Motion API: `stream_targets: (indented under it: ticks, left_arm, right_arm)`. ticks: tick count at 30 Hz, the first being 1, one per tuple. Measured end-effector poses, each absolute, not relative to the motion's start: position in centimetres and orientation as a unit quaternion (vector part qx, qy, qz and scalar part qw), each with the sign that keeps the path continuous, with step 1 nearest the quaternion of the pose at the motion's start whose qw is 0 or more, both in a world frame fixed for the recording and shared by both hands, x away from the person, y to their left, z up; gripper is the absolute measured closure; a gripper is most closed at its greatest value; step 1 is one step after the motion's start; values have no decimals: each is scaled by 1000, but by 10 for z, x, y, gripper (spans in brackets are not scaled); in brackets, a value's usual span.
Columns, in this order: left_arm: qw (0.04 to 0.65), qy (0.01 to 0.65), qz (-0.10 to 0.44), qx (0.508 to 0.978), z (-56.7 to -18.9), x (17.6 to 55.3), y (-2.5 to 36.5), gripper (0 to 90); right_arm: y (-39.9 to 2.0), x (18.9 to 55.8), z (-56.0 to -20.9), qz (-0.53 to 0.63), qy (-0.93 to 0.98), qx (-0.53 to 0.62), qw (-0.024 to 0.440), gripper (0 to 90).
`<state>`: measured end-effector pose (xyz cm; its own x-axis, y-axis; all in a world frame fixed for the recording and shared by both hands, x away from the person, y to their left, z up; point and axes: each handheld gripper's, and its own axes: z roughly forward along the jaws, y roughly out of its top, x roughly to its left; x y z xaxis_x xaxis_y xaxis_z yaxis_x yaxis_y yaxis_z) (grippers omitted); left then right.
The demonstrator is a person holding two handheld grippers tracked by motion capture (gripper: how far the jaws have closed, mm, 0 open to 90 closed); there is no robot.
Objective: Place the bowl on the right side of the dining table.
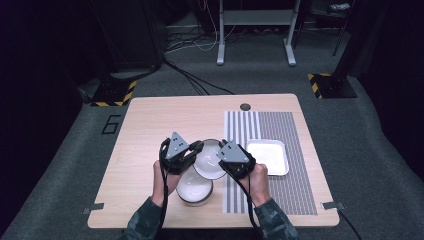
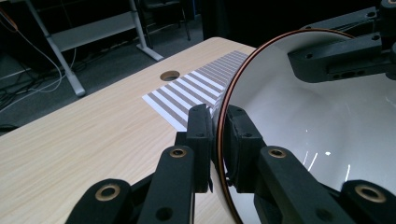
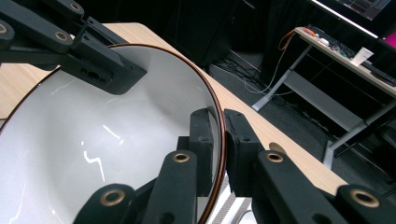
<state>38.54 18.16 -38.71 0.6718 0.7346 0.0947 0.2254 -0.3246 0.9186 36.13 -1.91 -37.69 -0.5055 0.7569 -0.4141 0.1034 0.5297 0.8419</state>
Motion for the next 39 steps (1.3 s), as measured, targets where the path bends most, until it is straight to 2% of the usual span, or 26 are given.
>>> stream_targets:
  ticks: [14,19,20,22,27,28,32,39]
  left_arm:
    - [492,322,241,772,-390,391,180,725]
    - [490,331,234,772,-390,392,181,558]
    - [491,332,230,772,-390,392,182,475]
    - [491,333,228,772,-390,391,183,443]
    - [492,332,220,774,-389,390,186,242]
    - [492,332,219,774,-389,389,187,242]
    - [491,335,216,774,-390,387,193,151]
    - [487,350,215,770,-396,381,212,103]
  right_arm:
    - [-27,365,-380,389,768,291,417,824]
    - [-29,366,-379,388,766,295,419,824]
    - [-31,366,-379,387,765,296,420,824]
    - [-31,366,-379,387,765,297,420,823]
    - [-36,368,-379,383,764,303,422,824]
    - [-36,368,-379,383,764,303,422,824]
    - [-41,370,-380,378,762,309,425,824]
    - [-50,373,-382,374,758,321,427,824]
